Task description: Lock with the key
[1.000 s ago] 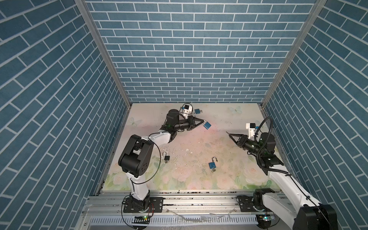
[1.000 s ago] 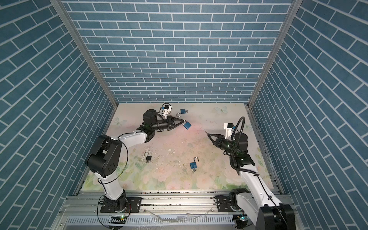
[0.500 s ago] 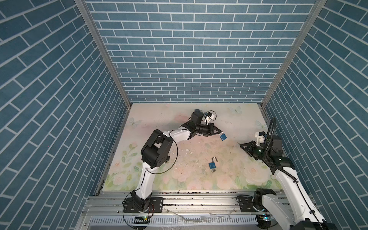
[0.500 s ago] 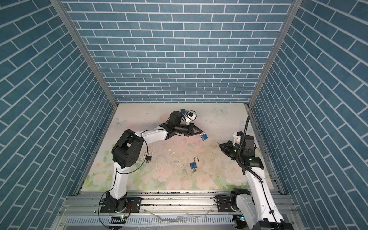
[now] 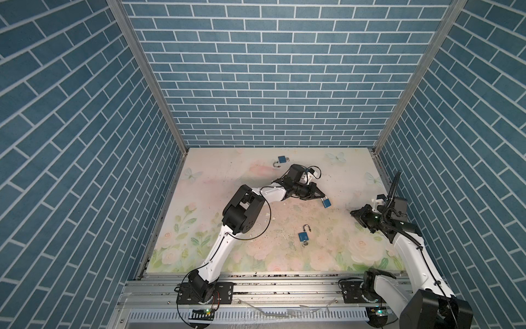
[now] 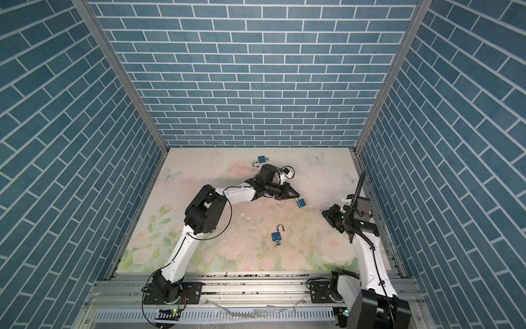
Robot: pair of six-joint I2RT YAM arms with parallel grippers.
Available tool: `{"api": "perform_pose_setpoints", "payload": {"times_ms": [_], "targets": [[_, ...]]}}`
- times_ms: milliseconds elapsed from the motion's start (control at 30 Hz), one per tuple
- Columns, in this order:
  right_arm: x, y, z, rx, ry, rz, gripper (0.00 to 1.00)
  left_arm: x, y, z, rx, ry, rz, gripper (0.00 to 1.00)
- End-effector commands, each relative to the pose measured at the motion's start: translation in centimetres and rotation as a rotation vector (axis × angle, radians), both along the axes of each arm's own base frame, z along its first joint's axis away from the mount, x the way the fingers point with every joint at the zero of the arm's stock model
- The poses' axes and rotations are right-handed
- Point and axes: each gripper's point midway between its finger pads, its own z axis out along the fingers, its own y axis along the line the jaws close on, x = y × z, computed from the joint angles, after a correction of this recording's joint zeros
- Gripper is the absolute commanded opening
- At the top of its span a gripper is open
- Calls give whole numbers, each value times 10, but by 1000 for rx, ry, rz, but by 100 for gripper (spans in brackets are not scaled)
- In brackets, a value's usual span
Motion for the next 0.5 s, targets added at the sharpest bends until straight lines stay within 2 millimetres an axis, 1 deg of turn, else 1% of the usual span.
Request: {"api": "perform_pose_setpoints", "payload": {"times_ms": [0,67,167,267,333,467], "targets": [[-8,0,-7,8,7,33,0,0,-13,18,-52,-34,-40,0],[-12,-2,-10,13,17,27,0,1,-15,16,-51,-31,-52,0],[-15,-4,-13,22,20,18,0,0,-19,8,-28,-19,-77,0],[-17,-5,-13,24,23,20,0,-1,-21,0,-14,3,-105,0],[-18,-5,-14,26,23,22,0,0,-22,-1,-13,5,-109,0],[-21,-5,-13,28,23,20,0,1,-23,-10,21,18,-112,0]]}}
